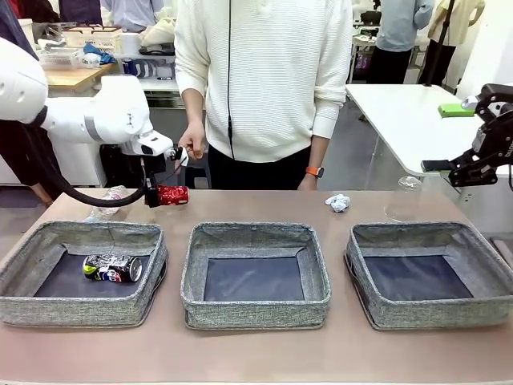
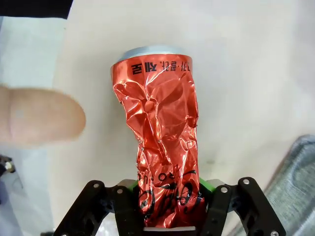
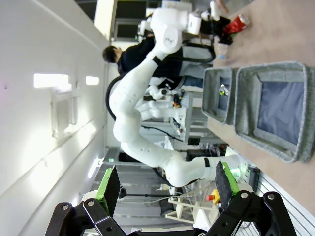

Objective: Sort the waste into the appropriate baskets.
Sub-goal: Pick up the waste item pointed out by the person.

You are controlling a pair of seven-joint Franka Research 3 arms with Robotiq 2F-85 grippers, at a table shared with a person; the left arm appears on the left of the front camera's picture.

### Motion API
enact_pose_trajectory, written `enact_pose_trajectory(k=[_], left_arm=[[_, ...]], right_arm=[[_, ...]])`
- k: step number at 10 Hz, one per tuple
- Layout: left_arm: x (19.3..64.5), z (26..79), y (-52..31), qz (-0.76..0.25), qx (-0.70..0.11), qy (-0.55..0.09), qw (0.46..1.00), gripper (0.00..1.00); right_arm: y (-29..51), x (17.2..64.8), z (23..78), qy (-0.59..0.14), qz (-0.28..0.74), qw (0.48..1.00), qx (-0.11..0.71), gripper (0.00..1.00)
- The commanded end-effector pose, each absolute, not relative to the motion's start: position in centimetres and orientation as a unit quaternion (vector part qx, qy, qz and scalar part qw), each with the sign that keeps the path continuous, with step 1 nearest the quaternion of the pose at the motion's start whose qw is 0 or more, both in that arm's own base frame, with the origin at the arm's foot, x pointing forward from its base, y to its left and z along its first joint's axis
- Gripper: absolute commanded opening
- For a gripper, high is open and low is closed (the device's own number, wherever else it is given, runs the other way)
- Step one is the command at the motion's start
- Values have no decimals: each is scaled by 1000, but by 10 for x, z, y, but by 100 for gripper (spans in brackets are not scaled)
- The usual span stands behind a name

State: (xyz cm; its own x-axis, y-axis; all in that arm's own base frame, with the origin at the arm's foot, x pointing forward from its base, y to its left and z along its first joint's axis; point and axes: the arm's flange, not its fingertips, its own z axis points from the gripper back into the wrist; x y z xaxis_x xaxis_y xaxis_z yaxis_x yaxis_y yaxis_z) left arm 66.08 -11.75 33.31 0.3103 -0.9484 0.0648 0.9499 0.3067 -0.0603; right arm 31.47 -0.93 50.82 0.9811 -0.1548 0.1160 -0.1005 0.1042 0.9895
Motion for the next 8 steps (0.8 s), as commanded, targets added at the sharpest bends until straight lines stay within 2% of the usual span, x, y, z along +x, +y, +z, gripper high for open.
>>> enact_pose_trajectory(k=[1,3,4,6,7,8], left_arm=[[626,401,-100,-560,-79,5,825,0],[559,486,-99,-462,-121,16,879,0],[526,508,-107,-428,-139,30,892,0],[460,537,-131,-330,-134,26,934,0],[433,546,-136,-338,-129,22,932,0],[413,550,-139,-346,-119,-8,931,0]], right_arm=[[-8,316,512,-98,-20,727,679,100],[-8,316,512,-98,-20,727,679,100],[-8,316,512,-98,-20,727,679,100],[-8,316,512,-98,-20,727,679,100],[-8,316,512,-98,-20,727,679,100],[-8,316,512,-98,-20,727,679,100]])
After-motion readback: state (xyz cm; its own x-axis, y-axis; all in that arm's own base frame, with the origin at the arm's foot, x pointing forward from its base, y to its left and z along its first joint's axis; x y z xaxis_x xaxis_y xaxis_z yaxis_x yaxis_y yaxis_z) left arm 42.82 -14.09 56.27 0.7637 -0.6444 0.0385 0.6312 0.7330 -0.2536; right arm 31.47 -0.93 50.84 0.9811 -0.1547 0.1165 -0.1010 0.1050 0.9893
